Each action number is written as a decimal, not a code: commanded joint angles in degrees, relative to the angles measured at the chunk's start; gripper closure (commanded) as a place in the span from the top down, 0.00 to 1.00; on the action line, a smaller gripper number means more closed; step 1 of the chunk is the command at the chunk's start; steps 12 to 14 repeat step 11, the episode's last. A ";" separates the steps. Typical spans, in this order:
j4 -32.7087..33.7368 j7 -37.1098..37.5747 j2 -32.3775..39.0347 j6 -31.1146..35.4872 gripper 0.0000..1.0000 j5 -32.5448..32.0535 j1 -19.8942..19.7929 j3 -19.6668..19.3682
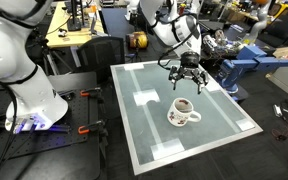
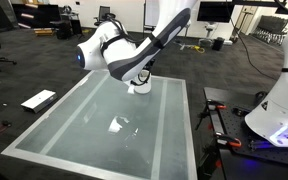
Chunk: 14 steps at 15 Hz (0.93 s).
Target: Put the green marker in the mug
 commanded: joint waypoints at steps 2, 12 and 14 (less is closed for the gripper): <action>-1.84 4.17 -6.22 -1.66 1.00 0.23 0.00 0.35; 0.28 2.75 -5.43 -1.45 1.00 -0.39 -0.59 1.01; 0.28 2.75 -5.43 -1.45 1.00 -0.39 -0.59 1.01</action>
